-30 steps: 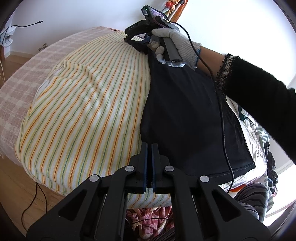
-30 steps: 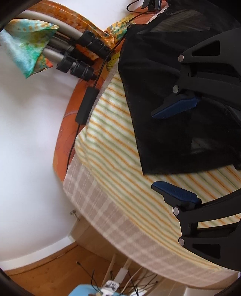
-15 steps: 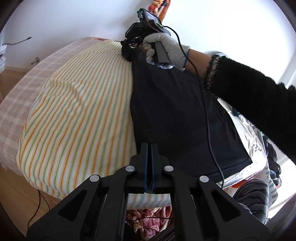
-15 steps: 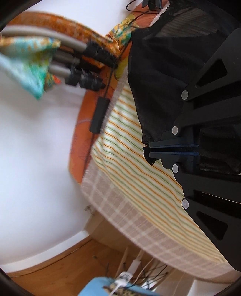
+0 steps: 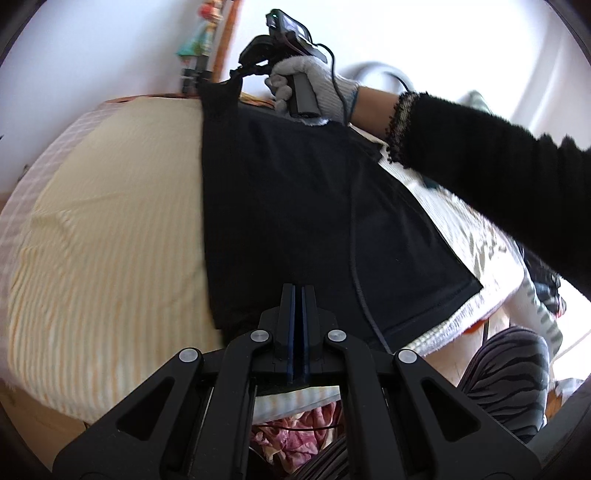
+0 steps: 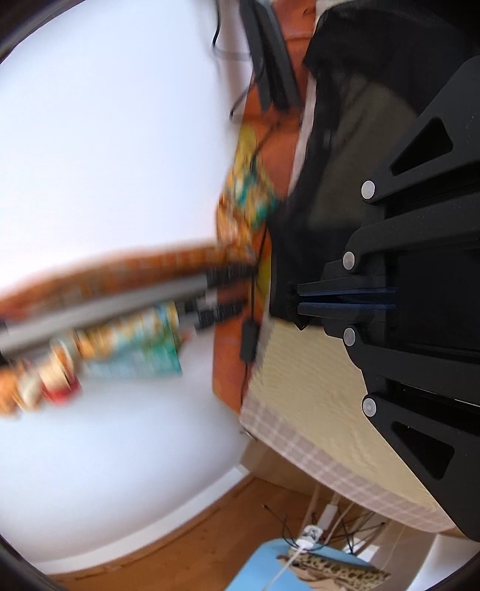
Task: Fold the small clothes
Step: 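Fold the gripped side over onto the shirt's middle and open both grippers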
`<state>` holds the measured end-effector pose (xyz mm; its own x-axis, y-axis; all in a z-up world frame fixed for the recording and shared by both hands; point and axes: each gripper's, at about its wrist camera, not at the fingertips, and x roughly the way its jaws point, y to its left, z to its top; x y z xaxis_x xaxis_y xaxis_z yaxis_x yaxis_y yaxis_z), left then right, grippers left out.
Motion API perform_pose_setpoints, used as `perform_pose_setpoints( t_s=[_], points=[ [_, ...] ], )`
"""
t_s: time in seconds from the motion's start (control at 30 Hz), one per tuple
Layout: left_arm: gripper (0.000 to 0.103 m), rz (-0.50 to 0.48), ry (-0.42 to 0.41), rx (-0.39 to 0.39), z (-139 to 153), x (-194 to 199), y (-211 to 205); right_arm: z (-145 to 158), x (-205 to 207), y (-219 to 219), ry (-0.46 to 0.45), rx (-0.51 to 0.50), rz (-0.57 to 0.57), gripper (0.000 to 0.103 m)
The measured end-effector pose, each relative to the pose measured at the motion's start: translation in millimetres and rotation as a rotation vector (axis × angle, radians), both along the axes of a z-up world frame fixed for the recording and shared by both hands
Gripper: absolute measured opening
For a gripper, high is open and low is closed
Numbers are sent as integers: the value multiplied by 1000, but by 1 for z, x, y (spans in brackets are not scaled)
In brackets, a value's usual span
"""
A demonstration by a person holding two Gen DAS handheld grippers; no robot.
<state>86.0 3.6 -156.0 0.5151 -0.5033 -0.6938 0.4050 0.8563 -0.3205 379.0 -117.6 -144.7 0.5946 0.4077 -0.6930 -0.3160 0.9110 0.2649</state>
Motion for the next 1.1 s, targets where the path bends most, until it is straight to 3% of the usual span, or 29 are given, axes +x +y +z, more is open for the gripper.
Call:
perform_pose_setpoints(
  t_s=[0.17,0.47,0.57,0.67,0.73,0.77,0.8,0.9,1.03,1.1],
  points=[
    [1,-65,29,14,-6,6,-22,-18,6,-39,45,-15,-67,2],
    [1,-136,86,51,-26,15,-60,-39,17,-45,36,-98,-61,2],
    [1,-148,95,64,-27,15,-65,-46,18,-47,73,-157,-60,2],
    [2,-144,98,98,-26,15,-70,-50,19,-51,107,-220,-88,14],
    [10,-139,85,125,-24,12,-75,-45,16,-58,113,-213,-106,29],
    [19,-138,79,135,-23,10,-77,-40,13,-62,104,-200,-115,39],
    [27,-138,70,144,-22,8,-78,-34,9,-67,91,-182,-123,42],
    [36,-141,48,167,-17,2,-84,-22,-2,-82,80,-165,-136,45],
    [39,-141,30,191,-10,-2,-89,-2,-21,-97,60,-155,-143,45],
    [49,-130,16,208,-6,-4,-90,11,-32,-105,40,-161,-145,45]
  ],
)
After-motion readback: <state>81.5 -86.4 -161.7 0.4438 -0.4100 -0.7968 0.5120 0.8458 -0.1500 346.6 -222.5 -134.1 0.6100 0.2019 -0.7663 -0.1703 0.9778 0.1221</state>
